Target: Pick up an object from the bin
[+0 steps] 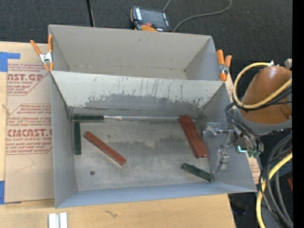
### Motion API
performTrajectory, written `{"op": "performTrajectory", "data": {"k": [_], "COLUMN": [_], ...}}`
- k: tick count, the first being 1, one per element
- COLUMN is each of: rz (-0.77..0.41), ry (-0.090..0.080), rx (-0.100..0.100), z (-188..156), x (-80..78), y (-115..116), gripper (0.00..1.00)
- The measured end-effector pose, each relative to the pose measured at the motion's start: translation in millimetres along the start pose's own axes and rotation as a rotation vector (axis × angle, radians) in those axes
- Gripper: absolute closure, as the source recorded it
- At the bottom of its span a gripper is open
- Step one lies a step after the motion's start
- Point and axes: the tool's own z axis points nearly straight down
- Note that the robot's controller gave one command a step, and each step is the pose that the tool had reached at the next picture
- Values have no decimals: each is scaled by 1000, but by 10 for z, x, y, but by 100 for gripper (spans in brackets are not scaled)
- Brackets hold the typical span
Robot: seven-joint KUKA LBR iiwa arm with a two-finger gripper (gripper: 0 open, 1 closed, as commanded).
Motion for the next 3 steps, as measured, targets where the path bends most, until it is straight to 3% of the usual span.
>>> {"op": "performTrajectory", "data": {"k": [1,2,3], "rz": [-40,-40,-460], "ry": [-7,-11,-16], "rx": [0,0,-15], "z": [861,810,814], "x": [110,88,-22], "y": [125,132,84], "gripper": [0,100,100]}}
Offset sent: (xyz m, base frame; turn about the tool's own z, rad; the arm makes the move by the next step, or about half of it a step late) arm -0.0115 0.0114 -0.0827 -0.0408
